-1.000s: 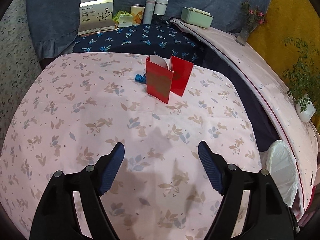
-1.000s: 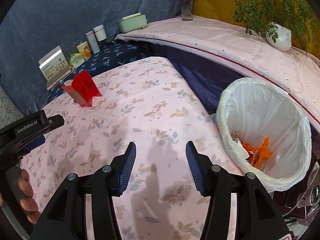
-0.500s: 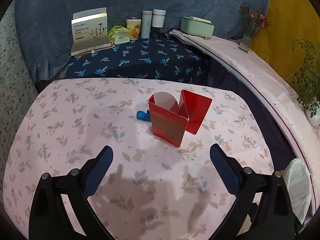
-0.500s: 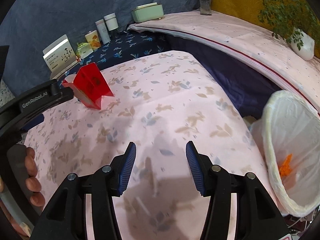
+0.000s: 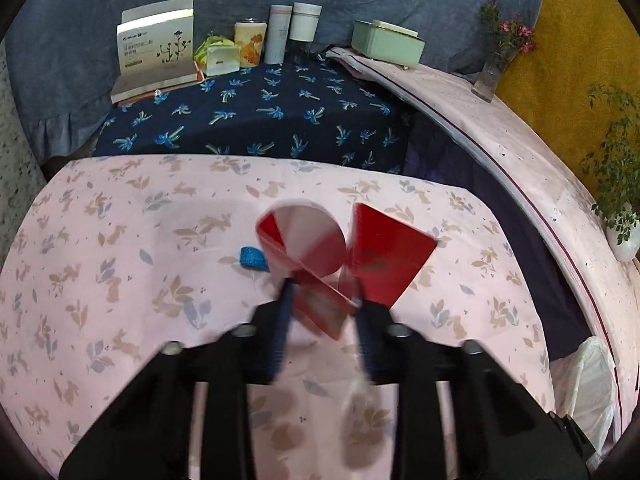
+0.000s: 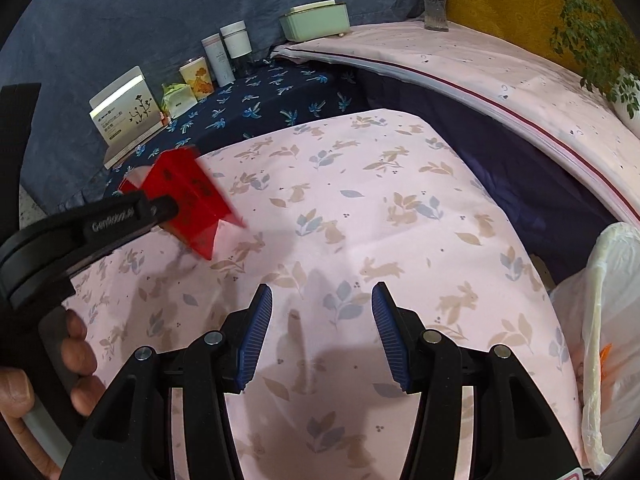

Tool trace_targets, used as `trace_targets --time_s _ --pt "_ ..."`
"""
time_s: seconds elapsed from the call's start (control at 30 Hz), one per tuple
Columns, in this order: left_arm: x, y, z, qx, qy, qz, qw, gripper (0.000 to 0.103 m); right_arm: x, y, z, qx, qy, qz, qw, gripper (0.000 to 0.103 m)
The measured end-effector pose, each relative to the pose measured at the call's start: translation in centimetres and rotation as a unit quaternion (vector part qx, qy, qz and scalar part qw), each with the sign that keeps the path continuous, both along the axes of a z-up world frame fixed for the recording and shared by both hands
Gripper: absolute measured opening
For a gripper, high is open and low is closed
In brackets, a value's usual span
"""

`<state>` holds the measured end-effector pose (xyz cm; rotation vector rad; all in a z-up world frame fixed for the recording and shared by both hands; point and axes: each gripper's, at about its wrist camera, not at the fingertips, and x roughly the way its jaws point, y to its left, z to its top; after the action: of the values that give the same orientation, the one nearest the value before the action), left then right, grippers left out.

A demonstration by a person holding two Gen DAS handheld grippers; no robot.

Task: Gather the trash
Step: 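Grasp the red folded paper packet with the left gripper while the right grasps the blue cord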

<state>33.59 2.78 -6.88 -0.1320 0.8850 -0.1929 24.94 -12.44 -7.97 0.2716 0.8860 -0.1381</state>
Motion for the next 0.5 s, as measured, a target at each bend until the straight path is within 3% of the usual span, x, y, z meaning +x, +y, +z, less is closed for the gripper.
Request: trace_targets --time_s 0.07,0.13,0.3,0.5 --pt "-0.6 0.8 0.2 -0.008 -0.003 0.006 0.9999 0.01 0.2 0.5 0.1 -0.001 -0.001 0.004 1.0 0.051" --pt "-1.3 1.8 0.7 -0.013 -0.009 0.013 0.9998 0.008 0.3 1.0 0.3 -0.001 -0.003 0.009 1.0 0.051" --pt "-2.5 4.8 2.7 -0.025 -0.022 0.041 0.9986 0.007 0.8 3.0 1.0 0.002 -0.009 0.025 1.0 0.051" --pt "-2.1 8.4 4.6 0.004 -0.041 0.074 0.9964 0.007 2.8 6.3 1.8 0.003 -0.013 0.06 0.998 0.051"
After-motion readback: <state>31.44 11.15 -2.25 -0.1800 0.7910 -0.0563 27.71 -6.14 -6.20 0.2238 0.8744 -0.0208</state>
